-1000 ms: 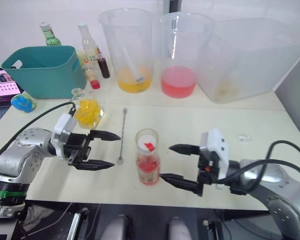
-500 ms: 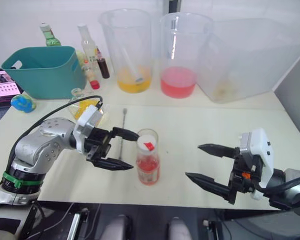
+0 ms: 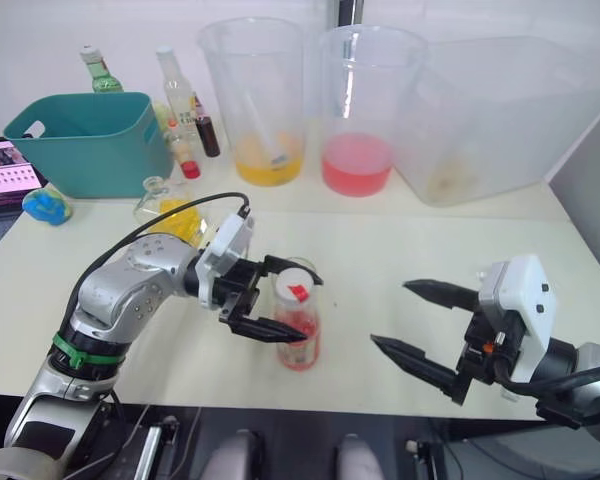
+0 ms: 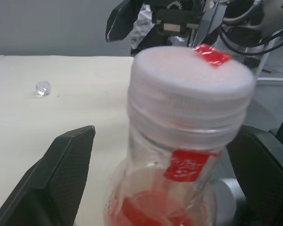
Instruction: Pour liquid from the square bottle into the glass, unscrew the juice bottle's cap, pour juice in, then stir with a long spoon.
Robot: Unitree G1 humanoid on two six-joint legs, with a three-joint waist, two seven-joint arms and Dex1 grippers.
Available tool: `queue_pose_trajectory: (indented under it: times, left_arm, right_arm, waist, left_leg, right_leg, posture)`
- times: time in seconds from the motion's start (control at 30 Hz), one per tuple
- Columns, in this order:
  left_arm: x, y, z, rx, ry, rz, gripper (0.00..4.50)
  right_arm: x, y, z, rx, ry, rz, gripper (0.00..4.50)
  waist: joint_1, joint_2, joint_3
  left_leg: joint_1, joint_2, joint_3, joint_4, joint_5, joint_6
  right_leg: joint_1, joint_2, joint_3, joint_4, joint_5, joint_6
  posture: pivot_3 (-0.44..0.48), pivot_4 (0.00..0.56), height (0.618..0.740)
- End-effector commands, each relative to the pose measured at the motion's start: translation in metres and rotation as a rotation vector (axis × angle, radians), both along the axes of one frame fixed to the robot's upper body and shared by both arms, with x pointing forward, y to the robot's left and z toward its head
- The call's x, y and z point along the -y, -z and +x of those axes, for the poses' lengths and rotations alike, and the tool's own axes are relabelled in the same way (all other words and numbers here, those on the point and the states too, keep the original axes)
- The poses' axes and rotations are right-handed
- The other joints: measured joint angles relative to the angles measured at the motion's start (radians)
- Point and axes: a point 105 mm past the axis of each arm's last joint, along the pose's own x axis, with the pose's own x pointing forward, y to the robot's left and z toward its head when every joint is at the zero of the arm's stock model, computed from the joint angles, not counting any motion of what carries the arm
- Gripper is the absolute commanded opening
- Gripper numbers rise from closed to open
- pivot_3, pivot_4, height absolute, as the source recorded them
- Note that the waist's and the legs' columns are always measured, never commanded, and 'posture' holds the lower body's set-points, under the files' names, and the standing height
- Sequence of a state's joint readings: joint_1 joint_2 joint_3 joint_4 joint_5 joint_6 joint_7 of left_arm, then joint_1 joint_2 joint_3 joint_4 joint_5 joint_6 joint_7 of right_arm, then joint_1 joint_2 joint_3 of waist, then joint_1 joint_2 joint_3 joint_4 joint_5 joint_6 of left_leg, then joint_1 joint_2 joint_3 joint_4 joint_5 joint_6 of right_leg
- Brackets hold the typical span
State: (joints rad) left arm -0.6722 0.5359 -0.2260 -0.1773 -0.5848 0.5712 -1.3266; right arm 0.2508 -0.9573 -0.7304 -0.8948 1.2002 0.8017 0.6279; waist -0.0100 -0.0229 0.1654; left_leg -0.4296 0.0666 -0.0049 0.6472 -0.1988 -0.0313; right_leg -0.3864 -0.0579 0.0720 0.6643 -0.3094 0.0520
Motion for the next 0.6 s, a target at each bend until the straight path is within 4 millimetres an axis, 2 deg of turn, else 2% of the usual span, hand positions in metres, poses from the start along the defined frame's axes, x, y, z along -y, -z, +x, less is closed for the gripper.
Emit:
queue_pose_trajectory:
  times: [0.03,0.1,0.2,0.37,0.6]
  left_arm:
    - [0.001,-0.001,-0.004,0.037,0.016,0.002,4.23]
    - [0.0,0.001,-0.004,0.03,0.015,-0.001,3.79]
    - [-0.003,0.005,-0.005,0.031,0.007,0.0,2.67]
    - [-0.01,0.011,-0.007,0.032,0.008,-0.003,1.26]
    - [-0.009,0.014,-0.007,0.06,-0.01,-0.004,1.15]
  right_arm:
    - [-0.002,-0.006,0.002,0.071,0.005,-0.021,4.49]
    - [-0.001,-0.006,0.004,0.077,0.009,-0.022,4.5]
    - [-0.003,-0.006,0.005,0.084,0.003,-0.018,4.5]
    - [-0.016,-0.013,0.004,0.094,-0.079,0.015,4.5]
    - [-0.041,-0.031,0.008,0.149,-0.175,0.077,4.5]
  waist:
    - [0.0,0.0,0.0]
    - [0.0,0.0,0.0]
    - [0.0,0.0,0.0]
    - [-0.003,0.0,0.0]
    - [-0.004,0.001,0.0]
  left_leg:
    - [0.0,0.0,0.0,0.0,0.0,0.0]
    - [0.0,0.0,0.0,0.0,0.0,0.0]
    - [0.0,0.0,0.0,0.0,0.0,0.0]
    - [0.001,0.0,0.0,0.0,0.0,0.0]
    - [0.003,0.0,0.0,-0.001,0.0,0.0]
  right_leg:
    - [0.0,0.0,0.0,0.0,0.0,0.0]
    - [0.0,0.0,0.0,0.0,0.0,0.0]
    - [0.0,0.0,0.0,0.0,0.0,0.0]
    - [0.0,0.0,0.0,0.0,0.0,0.0]
    - [0.002,0.0,0.0,0.0,0.0,0.0]
  posture:
    - [0.0,0.15,0.728]
    - [0.0,0.15,0.728]
    - [0.0,0.15,0.728]
    - [0.0,0.15,0.728]
    - [0.0,0.15,0.728]
